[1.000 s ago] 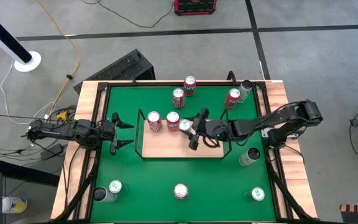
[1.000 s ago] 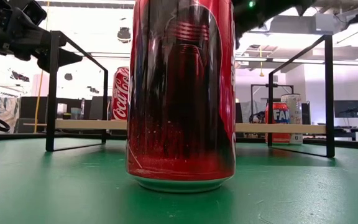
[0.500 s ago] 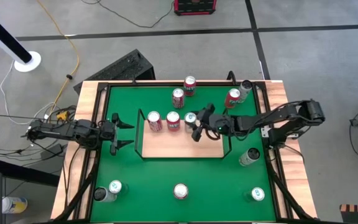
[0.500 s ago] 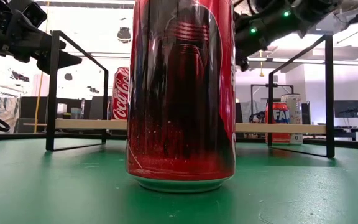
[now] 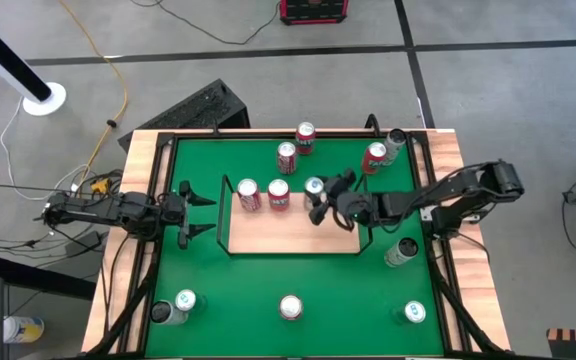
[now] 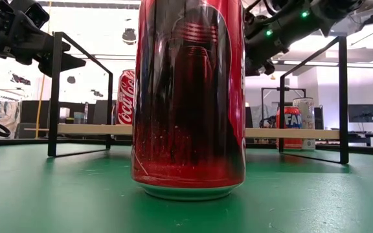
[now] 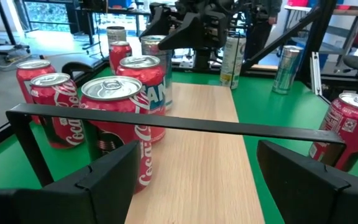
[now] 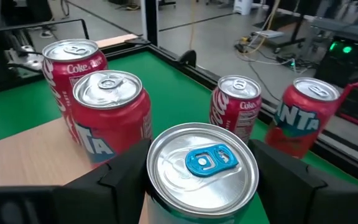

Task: Place canned beverage on shelf
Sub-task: Put the top left blue soda can on the shelf

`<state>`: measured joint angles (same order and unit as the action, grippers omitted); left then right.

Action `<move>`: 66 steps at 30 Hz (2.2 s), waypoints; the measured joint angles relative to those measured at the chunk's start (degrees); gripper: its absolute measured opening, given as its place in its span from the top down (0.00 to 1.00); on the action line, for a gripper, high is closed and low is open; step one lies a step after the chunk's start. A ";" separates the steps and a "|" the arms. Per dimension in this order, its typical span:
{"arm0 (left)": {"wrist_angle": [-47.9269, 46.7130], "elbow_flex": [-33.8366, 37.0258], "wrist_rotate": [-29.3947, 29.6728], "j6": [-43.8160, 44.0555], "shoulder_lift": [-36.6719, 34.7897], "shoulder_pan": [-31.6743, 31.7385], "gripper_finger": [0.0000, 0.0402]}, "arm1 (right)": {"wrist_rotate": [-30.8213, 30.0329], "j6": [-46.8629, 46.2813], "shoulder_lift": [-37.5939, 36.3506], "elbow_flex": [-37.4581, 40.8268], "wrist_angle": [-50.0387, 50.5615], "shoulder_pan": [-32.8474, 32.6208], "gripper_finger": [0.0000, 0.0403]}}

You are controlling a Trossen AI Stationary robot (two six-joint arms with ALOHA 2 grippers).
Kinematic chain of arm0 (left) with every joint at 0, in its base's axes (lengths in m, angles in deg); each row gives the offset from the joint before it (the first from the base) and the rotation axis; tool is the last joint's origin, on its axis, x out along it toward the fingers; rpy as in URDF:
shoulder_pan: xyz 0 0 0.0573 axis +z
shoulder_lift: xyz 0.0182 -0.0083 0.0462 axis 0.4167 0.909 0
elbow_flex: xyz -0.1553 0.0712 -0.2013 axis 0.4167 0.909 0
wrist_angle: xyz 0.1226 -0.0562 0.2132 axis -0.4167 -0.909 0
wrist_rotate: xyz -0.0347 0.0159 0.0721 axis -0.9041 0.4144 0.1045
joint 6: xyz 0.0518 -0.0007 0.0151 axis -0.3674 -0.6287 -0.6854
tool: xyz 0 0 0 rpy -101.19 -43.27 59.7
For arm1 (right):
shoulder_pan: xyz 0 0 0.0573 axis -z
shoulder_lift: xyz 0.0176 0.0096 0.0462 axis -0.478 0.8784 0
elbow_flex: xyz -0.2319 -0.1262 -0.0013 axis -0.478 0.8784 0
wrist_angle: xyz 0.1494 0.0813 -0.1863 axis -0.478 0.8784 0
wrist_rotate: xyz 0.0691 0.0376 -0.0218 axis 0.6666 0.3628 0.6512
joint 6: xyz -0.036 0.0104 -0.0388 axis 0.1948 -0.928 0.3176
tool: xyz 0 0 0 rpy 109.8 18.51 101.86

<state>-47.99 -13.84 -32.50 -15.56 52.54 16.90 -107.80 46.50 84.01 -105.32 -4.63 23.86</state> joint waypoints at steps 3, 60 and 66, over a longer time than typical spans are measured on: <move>0.04 0.00 0.30 0.00 0.00 -0.01 0.24 | -3.20 -1.15 0.02 0.04 0.29 -1.22 0.31; -0.23 0.00 0.35 0.01 0.00 -0.02 0.24 | -1.80 12.72 -0.18 -9.67 7.43 -3.18 0.22; -0.48 0.00 0.24 0.28 0.00 0.00 0.24 | 14.51 13.07 -1.31 -20.47 32.77 1.14 0.22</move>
<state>-48.47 -13.84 -32.26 -15.27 52.53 16.89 -93.29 59.57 82.70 -125.79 28.14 25.00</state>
